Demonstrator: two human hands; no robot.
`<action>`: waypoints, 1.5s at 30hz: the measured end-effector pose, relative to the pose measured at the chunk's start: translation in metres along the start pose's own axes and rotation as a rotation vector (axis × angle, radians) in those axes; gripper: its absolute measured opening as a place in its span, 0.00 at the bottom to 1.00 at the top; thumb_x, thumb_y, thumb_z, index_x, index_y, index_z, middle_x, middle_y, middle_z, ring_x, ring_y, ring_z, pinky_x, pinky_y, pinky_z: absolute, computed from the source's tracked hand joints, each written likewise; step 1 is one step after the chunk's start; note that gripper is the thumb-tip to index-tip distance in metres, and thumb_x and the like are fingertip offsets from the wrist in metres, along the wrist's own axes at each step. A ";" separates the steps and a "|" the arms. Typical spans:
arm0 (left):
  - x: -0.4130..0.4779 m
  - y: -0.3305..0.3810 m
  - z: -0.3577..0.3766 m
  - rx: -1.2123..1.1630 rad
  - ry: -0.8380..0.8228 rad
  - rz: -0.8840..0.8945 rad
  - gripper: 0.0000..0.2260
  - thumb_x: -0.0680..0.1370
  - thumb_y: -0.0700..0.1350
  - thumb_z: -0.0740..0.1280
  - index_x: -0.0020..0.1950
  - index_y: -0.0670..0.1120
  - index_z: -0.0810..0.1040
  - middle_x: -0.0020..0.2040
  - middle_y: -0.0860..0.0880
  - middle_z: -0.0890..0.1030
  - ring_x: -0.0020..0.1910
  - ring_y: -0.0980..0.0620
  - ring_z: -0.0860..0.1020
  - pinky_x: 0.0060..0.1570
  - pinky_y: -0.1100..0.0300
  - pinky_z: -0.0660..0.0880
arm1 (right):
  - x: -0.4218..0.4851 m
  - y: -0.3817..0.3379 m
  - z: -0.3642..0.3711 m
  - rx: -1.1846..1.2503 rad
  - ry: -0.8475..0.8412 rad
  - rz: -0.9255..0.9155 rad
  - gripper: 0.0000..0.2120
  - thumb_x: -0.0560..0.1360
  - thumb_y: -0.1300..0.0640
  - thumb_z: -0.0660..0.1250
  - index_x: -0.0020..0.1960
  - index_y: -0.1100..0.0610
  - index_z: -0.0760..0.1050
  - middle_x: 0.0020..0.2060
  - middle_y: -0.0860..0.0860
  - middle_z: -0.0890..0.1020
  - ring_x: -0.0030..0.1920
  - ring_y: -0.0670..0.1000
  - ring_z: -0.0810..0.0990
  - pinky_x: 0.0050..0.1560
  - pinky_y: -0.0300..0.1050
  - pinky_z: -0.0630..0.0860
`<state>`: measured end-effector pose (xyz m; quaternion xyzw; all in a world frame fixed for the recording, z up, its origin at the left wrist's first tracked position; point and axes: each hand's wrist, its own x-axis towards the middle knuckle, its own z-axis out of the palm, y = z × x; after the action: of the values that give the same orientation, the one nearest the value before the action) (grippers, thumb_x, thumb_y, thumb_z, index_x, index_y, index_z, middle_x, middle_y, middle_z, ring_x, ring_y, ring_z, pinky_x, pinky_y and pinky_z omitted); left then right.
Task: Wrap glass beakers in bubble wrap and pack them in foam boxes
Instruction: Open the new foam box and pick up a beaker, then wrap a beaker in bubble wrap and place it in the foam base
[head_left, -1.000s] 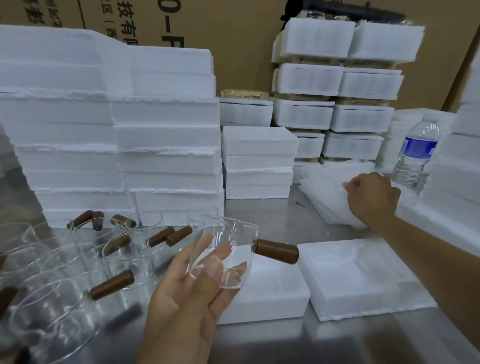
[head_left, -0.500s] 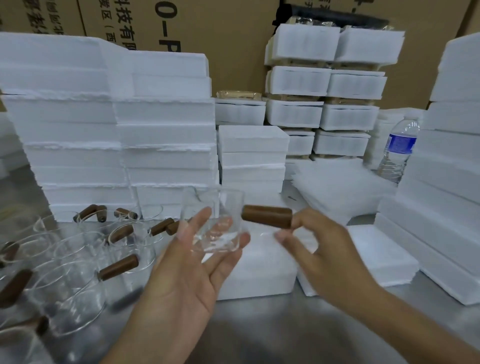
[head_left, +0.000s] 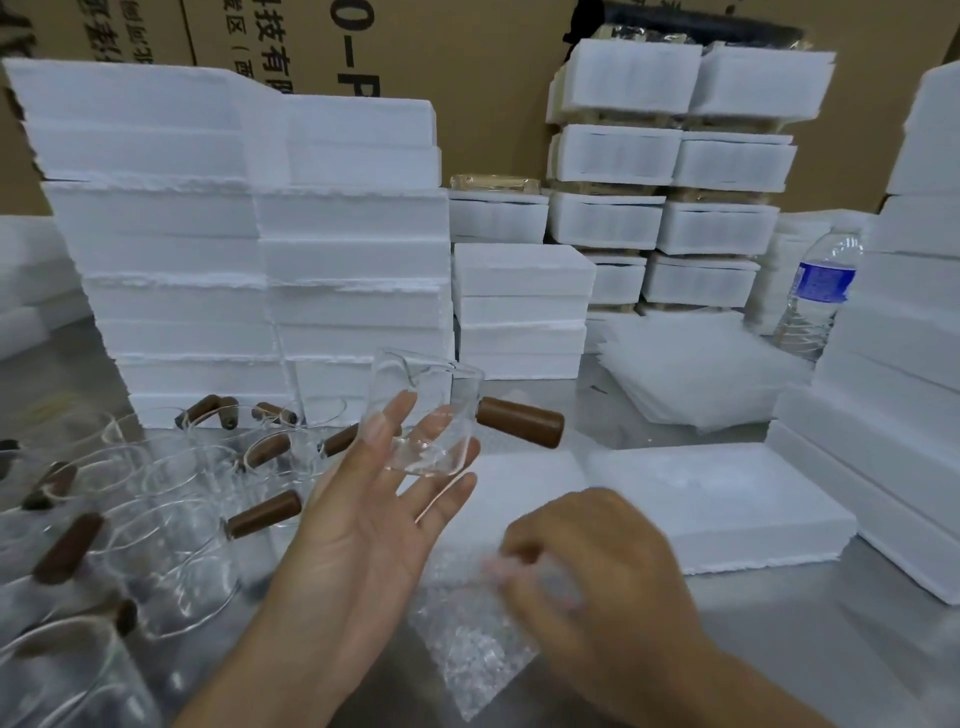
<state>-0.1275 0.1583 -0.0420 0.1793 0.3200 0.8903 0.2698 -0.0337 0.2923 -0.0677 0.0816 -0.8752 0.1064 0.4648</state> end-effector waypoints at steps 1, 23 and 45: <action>0.000 0.000 -0.001 0.011 0.004 0.004 0.35 0.51 0.54 0.83 0.56 0.48 0.83 0.58 0.45 0.82 0.54 0.43 0.81 0.43 0.55 0.80 | 0.001 0.005 -0.006 0.065 0.073 0.142 0.13 0.74 0.43 0.62 0.36 0.50 0.75 0.29 0.45 0.77 0.33 0.44 0.73 0.38 0.37 0.69; 0.017 -0.050 0.045 1.008 0.035 0.093 0.44 0.61 0.64 0.73 0.72 0.58 0.56 0.59 0.63 0.75 0.54 0.70 0.74 0.43 0.79 0.68 | 0.009 0.075 -0.030 0.323 0.060 0.516 0.09 0.79 0.58 0.61 0.46 0.44 0.73 0.29 0.39 0.78 0.34 0.35 0.75 0.35 0.25 0.67; 0.022 -0.059 0.040 1.418 0.205 0.288 0.07 0.75 0.46 0.67 0.37 0.50 0.75 0.34 0.54 0.78 0.34 0.61 0.74 0.33 0.71 0.69 | 0.013 0.100 -0.048 0.613 0.116 0.865 0.13 0.80 0.53 0.58 0.41 0.51 0.78 0.26 0.43 0.75 0.27 0.40 0.74 0.35 0.36 0.71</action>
<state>-0.1036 0.2291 -0.0486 0.2668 0.8165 0.5082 -0.0621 -0.0272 0.4009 -0.0419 -0.1609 -0.7307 0.5434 0.3807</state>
